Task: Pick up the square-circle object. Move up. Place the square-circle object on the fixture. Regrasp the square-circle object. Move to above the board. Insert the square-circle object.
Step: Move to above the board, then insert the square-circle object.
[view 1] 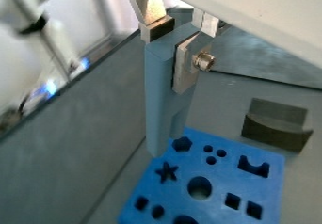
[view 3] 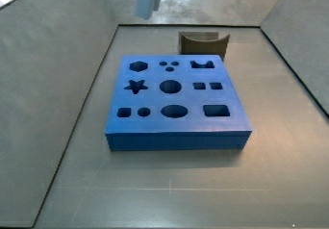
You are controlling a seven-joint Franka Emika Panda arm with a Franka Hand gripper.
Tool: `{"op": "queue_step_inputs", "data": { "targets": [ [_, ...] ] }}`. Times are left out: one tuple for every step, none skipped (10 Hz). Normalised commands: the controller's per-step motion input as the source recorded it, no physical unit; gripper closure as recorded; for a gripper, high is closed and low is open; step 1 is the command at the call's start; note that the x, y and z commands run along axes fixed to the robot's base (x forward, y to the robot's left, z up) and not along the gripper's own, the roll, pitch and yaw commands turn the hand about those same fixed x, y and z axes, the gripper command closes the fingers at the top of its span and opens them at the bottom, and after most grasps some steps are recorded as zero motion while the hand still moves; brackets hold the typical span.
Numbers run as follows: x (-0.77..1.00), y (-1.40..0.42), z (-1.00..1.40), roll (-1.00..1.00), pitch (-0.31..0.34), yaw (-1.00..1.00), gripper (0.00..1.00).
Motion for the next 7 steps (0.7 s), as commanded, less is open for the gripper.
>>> {"op": "queue_step_inputs", "data": {
  "targets": [
    [-0.09, 0.03, -0.01, -0.21, -0.663, 0.96, 1.0],
    [-0.09, 0.02, 0.0, -0.13, -0.535, 0.69, 1.0],
    [-0.07, 0.02, 0.0, -0.06, -0.353, 0.38, 1.0],
    [-0.05, 0.01, 0.0, -0.04, -0.236, 0.23, 1.0],
    [0.0, 0.0, -0.48, -0.01, 0.0, -1.0, 1.0],
    [0.0, 0.0, -0.47, -0.01, 0.0, -1.0, 1.0],
    [0.0, -0.02, -0.25, -0.08, -0.021, -0.99, 1.0]
  ]
}}
